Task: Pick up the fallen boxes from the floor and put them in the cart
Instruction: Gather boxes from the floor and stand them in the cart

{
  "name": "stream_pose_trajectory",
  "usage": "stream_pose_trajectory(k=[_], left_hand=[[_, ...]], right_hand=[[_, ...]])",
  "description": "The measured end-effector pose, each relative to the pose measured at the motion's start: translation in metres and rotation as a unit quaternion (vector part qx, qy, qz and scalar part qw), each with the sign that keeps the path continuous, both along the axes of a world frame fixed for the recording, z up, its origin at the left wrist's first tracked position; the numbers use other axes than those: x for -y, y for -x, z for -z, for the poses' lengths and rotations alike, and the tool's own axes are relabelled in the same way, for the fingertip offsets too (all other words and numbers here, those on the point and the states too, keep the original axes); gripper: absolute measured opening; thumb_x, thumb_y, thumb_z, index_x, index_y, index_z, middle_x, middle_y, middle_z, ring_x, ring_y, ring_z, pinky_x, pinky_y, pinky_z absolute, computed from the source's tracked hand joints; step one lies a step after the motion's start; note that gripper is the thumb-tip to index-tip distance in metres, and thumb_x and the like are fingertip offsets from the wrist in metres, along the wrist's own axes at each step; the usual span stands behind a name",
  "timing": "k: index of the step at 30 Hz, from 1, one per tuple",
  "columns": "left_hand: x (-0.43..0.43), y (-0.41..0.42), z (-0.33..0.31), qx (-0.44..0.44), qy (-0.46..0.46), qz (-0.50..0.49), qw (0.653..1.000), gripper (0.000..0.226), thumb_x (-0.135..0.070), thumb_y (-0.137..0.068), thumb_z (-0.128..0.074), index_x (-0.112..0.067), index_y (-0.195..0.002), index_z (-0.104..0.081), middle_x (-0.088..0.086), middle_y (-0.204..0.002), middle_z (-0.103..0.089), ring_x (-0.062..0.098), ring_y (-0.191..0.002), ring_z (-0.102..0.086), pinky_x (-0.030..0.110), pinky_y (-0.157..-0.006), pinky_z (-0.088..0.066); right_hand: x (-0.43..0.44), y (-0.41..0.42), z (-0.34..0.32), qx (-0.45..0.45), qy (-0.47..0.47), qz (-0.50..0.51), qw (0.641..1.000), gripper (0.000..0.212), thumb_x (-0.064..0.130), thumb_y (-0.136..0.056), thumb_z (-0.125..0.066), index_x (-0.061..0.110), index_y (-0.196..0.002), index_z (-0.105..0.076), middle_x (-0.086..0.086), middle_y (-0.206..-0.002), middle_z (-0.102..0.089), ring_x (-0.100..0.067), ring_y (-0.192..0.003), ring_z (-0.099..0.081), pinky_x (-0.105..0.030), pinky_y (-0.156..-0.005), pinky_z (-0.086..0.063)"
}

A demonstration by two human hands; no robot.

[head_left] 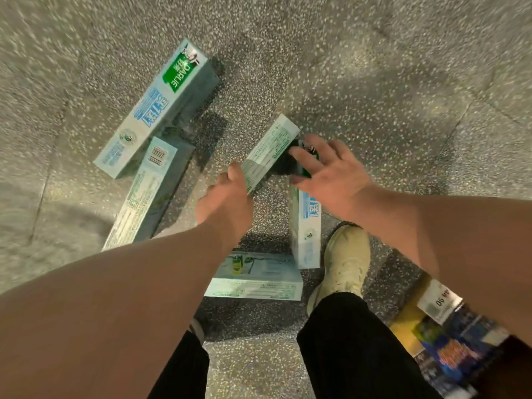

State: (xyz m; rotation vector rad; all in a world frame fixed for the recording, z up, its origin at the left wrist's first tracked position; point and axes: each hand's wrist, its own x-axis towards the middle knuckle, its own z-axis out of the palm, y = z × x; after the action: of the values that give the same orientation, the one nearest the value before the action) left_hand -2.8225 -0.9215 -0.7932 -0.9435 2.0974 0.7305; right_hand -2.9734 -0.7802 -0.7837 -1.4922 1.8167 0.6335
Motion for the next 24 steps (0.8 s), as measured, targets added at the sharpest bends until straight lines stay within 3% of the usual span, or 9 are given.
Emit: stream_pose_trajectory(k=[3, 5, 9, 11, 13, 15, 17, 21, 24], left_hand=[[0.006, 0.012, -0.002, -0.037, -0.021, -0.015, 0.999, 0.05, -0.028, -0.102, -0.054, -0.026, -0.14, -0.022, 0.011, -0.118, -0.058, 0.031, -0.094, -0.061, 0.054, -0.079, -0.058], [0.011, 0.021, -0.003, -0.047, -0.031, -0.01, 0.998, 0.057, -0.036, -0.102, -0.053, -0.03, -0.147, -0.018, 0.01, -0.13, -0.056, 0.032, -0.109, -0.059, 0.057, -0.089, -0.055], [0.012, 0.033, -0.004, -0.042, -0.044, -0.014, 0.998, 0.067, -0.057, -0.103, -0.036, -0.034, -0.157, -0.006, 0.008, -0.157, -0.036, 0.034, -0.136, -0.042, 0.058, -0.108, -0.041], [0.011, 0.034, -0.004, -0.003, -0.046, 0.004, 0.999, 0.092, -0.077, -0.092, -0.037, -0.032, -0.159, 0.007, 0.005, -0.167, -0.017, 0.034, -0.149, -0.026, 0.058, -0.116, -0.028], [0.01, 0.035, -0.003, 0.032, -0.044, 0.027, 0.998, 0.122, -0.086, -0.075, -0.054, -0.029, -0.157, 0.017, 0.005, -0.168, -0.009, 0.034, -0.152, -0.017, 0.056, -0.118, -0.023], [0.006, 0.036, 0.002, 0.04, -0.025, 0.042, 0.998, 0.14, -0.077, -0.066, -0.075, -0.026, -0.155, 0.02, 0.007, -0.166, -0.012, 0.034, -0.15, -0.02, 0.056, -0.116, -0.028], [-0.001, 0.035, 0.008, 0.024, 0.008, 0.054, 0.998, 0.14, -0.06, -0.068, -0.085, -0.023, -0.154, 0.018, 0.008, -0.16, -0.018, 0.034, -0.144, -0.027, 0.056, -0.111, -0.035], [-0.006, 0.034, 0.01, 0.019, 0.02, 0.084, 0.996, 0.127, -0.048, -0.076, -0.082, -0.018, -0.154, 0.013, 0.007, -0.158, -0.02, 0.033, -0.141, -0.03, 0.055, -0.109, -0.039], [0.004, 0.03, 0.008, 0.01, 0.04, 0.13, 0.991, 0.118, -0.053, -0.077, -0.077, -0.017, -0.155, 0.003, 0.007, -0.156, -0.026, 0.034, -0.141, -0.032, 0.059, -0.11, -0.036]], right_hand=[[0.005, 0.01, -0.004, -0.041, 0.008, 0.06, 0.997, 0.092, 0.012, -0.073, -0.085, 0.036, -0.149, -0.039, -0.013, -0.167, -0.003, -0.048, -0.152, 0.006, -0.064, -0.121, -0.01], [0.013, 0.015, -0.005, -0.065, 0.012, 0.091, 0.994, 0.095, 0.02, -0.07, -0.09, 0.036, -0.149, -0.039, -0.014, -0.163, -0.01, -0.05, -0.151, 0.003, -0.069, -0.119, -0.011], [0.032, 0.017, 0.002, -0.084, 0.039, 0.177, 0.98, 0.076, 0.035, -0.067, -0.09, 0.039, -0.131, -0.049, -0.008, -0.154, -0.026, -0.049, -0.146, -0.01, -0.073, -0.113, -0.024], [0.036, 0.016, 0.006, -0.075, 0.053, 0.205, 0.974, 0.074, 0.033, -0.07, -0.088, 0.038, -0.13, -0.047, -0.006, -0.154, -0.027, -0.048, -0.145, -0.012, -0.07, -0.111, -0.03], [0.033, 0.014, 0.008, -0.068, 0.076, 0.197, 0.975, 0.073, 0.038, -0.077, -0.083, 0.034, -0.136, -0.041, -0.009, -0.156, -0.027, -0.045, -0.146, -0.014, -0.064, -0.111, -0.032], [0.031, 0.012, 0.006, -0.053, 0.095, 0.195, 0.975, 0.074, 0.048, -0.081, -0.078, 0.029, -0.141, -0.039, -0.011, -0.159, -0.022, -0.043, -0.147, -0.016, -0.061, -0.113, -0.031], [0.033, 0.007, 0.004, -0.055, 0.113, 0.188, 0.974, 0.081, 0.05, -0.079, -0.078, 0.027, -0.143, -0.034, -0.013, -0.159, -0.013, -0.043, -0.146, -0.02, -0.06, -0.114, -0.031], [0.041, 0.001, 0.01, -0.048, 0.104, 0.127, 0.985, 0.105, 0.026, -0.084, -0.076, 0.038, -0.155, 0.002, -0.007, -0.164, 0.018, -0.041, -0.152, 0.005, -0.066, -0.118, -0.013], [0.047, 0.001, 0.016, -0.047, 0.121, 0.087, 0.988, 0.106, 0.019, -0.084, -0.077, 0.035, -0.158, -0.002, -0.008, -0.168, 0.013, -0.041, -0.153, 0.012, -0.068, -0.117, -0.001]])
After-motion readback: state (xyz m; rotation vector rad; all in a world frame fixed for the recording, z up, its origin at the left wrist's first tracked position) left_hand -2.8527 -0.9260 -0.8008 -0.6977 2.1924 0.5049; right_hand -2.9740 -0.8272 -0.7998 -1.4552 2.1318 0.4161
